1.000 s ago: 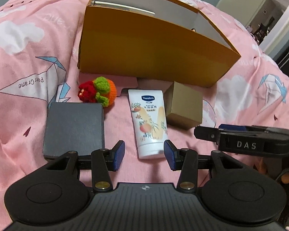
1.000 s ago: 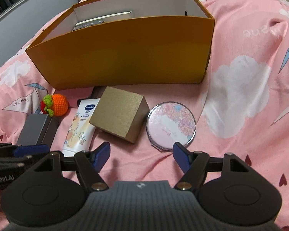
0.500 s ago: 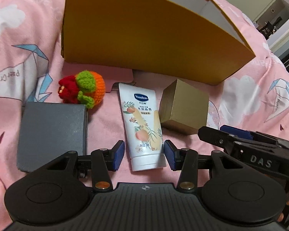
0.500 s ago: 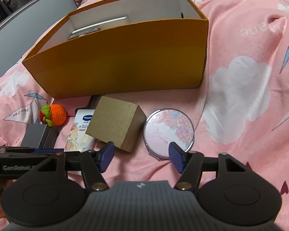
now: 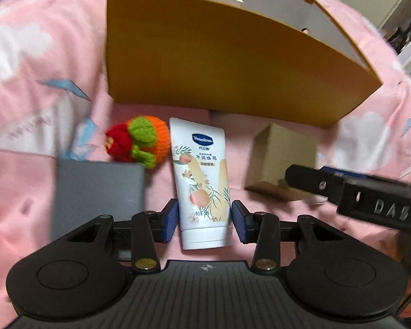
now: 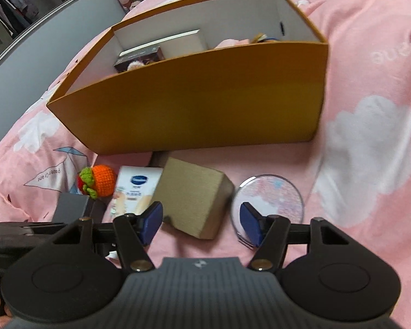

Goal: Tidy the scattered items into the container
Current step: 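Move the left tool to the Vaseline tube while the right tool approaches the tan cube box, then close the left tool on the Vaseline tube while the right tool grips the tan cube box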

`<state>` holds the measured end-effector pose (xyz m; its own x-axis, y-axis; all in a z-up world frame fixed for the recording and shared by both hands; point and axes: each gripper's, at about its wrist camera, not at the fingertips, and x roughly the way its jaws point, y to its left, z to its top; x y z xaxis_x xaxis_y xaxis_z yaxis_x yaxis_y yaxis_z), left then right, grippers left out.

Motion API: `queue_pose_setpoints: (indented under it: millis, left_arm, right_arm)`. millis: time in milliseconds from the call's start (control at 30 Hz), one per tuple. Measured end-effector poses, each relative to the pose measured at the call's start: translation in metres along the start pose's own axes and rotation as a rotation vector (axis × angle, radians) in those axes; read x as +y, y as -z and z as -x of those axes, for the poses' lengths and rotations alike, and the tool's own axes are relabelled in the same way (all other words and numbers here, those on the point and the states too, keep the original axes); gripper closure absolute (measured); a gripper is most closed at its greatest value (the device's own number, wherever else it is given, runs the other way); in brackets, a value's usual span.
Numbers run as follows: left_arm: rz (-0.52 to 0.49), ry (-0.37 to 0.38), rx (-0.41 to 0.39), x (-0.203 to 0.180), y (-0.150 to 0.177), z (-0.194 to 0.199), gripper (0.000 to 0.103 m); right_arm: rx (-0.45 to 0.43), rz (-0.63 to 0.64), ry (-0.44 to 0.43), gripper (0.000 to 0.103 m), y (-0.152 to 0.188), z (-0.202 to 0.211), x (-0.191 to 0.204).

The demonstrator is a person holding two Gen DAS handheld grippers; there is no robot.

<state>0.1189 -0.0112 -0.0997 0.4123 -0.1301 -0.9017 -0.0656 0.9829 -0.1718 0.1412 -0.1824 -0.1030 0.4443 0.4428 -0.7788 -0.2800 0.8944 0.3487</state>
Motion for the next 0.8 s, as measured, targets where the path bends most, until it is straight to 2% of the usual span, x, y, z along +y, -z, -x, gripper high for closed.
queue_pose_setpoints:
  millis: [100, 267, 500, 667, 800]
  left_arm:
    - [-0.021, -0.03, -0.009, -0.002, 0.001, 0.001, 0.055]
    - [-0.043, -0.033, -0.01, -0.005, 0.002, -0.004, 0.054]
    - [-0.023, 0.016, -0.009, 0.001, -0.003, -0.01, 0.054]
    - [-0.004, 0.05, 0.013, 0.003, -0.01, -0.019, 0.053]
    - [-0.027, 0.056, 0.018, 0.0, -0.013, -0.023, 0.053]
  right_arm:
    - [0.015, -0.005, -0.016, 0.038, -0.005, -0.007, 0.004]
    - [0.038, 0.021, 0.006, 0.034, -0.009, -0.022, 0.014]
    - [0.061, 0.03, 0.009, 0.028, -0.013, -0.033, 0.015]
    - [0.07, 0.045, 0.021, 0.028, -0.013, -0.038, 0.016]
    - [0.069, 0.035, 0.01, 0.03, -0.013, -0.036, 0.014]
